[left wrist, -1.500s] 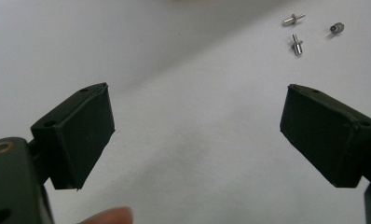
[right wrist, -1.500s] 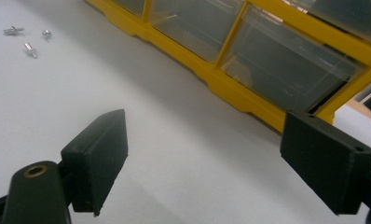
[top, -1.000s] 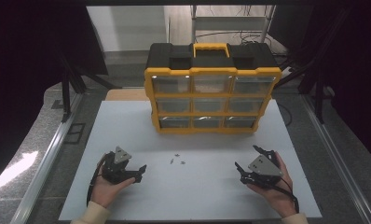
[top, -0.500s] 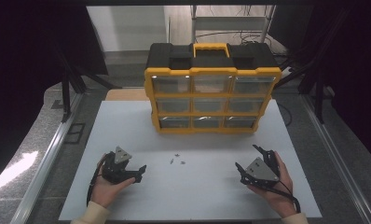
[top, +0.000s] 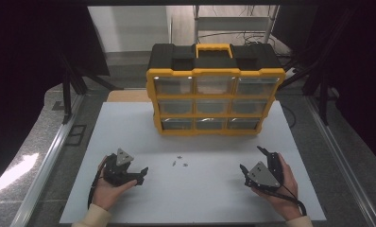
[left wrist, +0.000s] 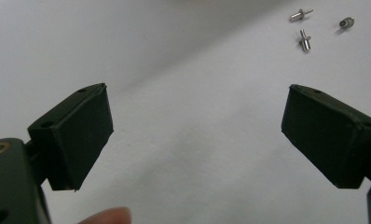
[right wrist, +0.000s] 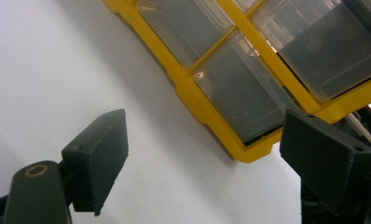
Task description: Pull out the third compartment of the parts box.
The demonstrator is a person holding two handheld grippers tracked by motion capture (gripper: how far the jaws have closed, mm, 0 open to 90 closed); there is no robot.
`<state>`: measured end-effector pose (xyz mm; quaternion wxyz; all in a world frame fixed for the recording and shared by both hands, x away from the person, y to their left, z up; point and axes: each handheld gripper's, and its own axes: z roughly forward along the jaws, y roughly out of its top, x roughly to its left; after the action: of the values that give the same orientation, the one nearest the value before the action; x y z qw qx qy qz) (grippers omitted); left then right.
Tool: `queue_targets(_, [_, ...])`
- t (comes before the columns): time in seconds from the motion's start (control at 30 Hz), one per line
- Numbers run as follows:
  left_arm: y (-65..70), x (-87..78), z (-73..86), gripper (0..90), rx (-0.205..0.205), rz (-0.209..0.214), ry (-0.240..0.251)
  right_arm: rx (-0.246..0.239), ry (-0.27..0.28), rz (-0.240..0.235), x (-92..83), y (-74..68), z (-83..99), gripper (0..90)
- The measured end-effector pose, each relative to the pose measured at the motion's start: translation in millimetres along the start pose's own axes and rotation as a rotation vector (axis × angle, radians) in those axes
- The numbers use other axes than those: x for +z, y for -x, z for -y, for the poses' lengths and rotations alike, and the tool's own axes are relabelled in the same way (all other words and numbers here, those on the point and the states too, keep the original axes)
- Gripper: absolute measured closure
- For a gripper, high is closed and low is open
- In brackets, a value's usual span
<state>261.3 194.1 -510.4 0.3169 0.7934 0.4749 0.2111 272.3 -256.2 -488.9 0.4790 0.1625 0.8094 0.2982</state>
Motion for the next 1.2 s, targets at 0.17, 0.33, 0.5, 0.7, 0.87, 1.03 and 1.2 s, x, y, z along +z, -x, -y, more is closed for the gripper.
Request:
queue_targets(0.17, [0.7,0.6,0.1,9.6,0.002,-0.001,-0.001,-0.026,0.011,0.016,-0.6,0.2,0.7,15.4])
queue_targets(0.33, [0.6,1.0,0.2,9.6,0.004,-0.003,-0.003,-0.042,0.017,0.042,-1.8,0.0,-0.3,15.2])
queue_targets(0.5, [1.3,1.6,0.0,9.6,0.011,0.001,-0.008,-0.068,0.025,0.063,-2.3,0.8,-0.2,14.6])
queue_targets(0.7, [1.8,1.9,0.1,9.6,0.011,-0.001,-0.008,-0.109,0.03,0.071,-1.7,0.6,1.7,13.5])
queue_targets(0.87, [1.3,2.0,0.4,9.6,0.015,-0.002,-0.012,-0.149,0.044,0.099,-0.8,0.3,2.8,12.9])
queue_targets(1.03, [1.7,2.4,0.4,9.6,0.016,-0.001,-0.013,-0.153,0.048,0.102,-1.0,0.4,2.3,11.8])
queue_targets(1.2, [1.8,2.9,0.4,9.5,0.017,-0.001,-0.015,-0.184,0.043,0.114,-1.5,-1.4,1.1,9.5])
